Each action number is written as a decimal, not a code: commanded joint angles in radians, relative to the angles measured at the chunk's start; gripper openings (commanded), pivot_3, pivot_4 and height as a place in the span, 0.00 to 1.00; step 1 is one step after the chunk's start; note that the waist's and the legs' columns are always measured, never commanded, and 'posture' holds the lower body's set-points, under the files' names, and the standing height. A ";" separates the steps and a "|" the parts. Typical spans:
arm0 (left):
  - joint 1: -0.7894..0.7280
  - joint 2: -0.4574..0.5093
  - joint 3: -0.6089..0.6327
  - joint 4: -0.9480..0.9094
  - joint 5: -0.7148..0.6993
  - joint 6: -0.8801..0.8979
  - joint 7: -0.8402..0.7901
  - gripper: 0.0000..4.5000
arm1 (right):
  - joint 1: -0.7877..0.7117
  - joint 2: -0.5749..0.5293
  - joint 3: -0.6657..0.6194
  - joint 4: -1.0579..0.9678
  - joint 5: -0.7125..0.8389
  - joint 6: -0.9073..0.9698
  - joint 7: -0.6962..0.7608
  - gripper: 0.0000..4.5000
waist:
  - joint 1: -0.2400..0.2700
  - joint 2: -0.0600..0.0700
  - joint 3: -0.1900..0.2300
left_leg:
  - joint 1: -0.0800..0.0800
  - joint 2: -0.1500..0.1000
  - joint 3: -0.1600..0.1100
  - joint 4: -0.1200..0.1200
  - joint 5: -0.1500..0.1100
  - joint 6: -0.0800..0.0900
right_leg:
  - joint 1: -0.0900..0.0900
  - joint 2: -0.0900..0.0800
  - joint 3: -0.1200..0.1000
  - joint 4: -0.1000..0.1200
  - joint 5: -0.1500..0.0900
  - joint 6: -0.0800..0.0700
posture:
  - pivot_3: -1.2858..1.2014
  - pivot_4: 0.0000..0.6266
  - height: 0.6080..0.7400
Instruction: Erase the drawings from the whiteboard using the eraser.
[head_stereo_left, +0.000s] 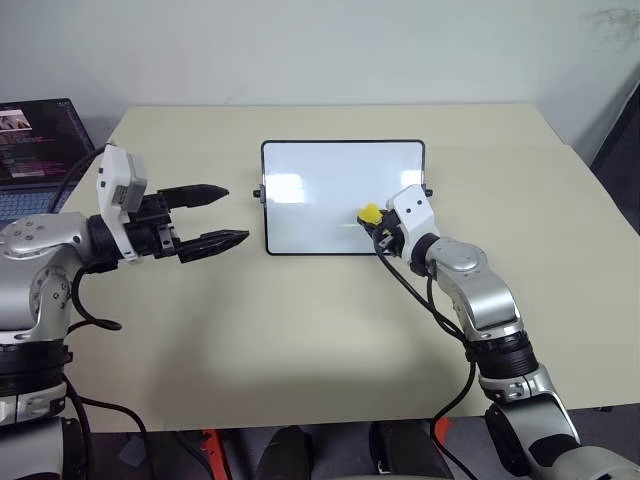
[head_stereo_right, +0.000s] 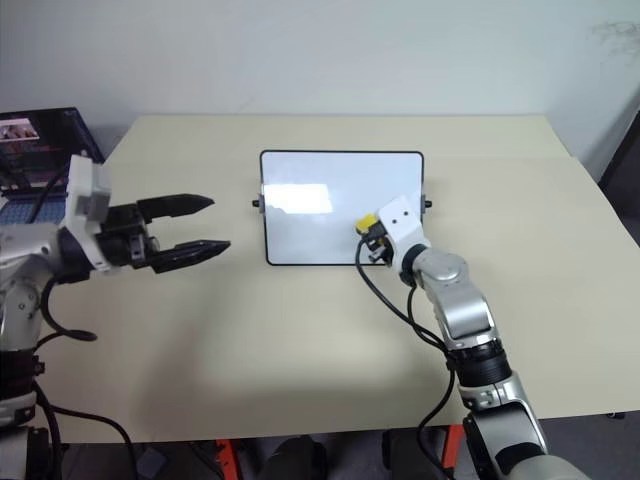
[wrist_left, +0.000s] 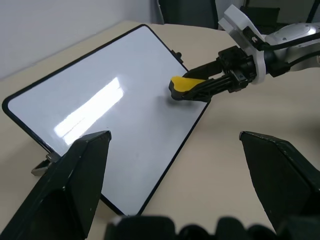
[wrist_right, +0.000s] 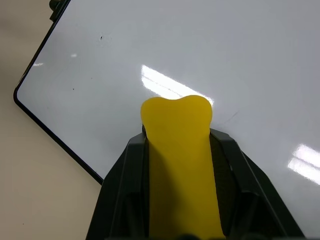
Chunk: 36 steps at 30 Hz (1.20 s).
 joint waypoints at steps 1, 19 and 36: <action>-0.012 0.006 0.008 -0.008 0.000 -0.009 -0.008 1.00 | 0.003 -0.021 -0.032 -0.062 0.016 0.001 -0.013 0.28 | 0.000 0.000 0.000 | 0.000 0.000 0.000 0.000 0.000 0.000 | 0.000 0.000 0.000 0.000 0.000 0.000 | 0.52 0.24 1.00; 0.130 -0.126 -0.001 -0.191 -0.075 0.066 0.081 1.00 | 0.236 -0.220 -0.283 -0.400 0.097 0.336 -0.072 0.28 | 0.012 0.000 0.000 | -0.001 0.000 0.000 0.000 0.000 0.000 | 0.000 0.000 0.000 0.000 0.000 0.000 | 0.52 0.24 1.00; 0.159 -0.168 -0.050 -0.290 -0.119 0.125 0.096 1.00 | 0.328 -0.186 -0.368 -0.366 0.148 0.411 -0.159 0.28 | 0.017 0.000 0.000 | 0.002 -0.001 0.000 0.001 0.000 0.000 | 0.003 0.000 0.000 0.000 0.000 0.000 | 0.52 0.24 1.00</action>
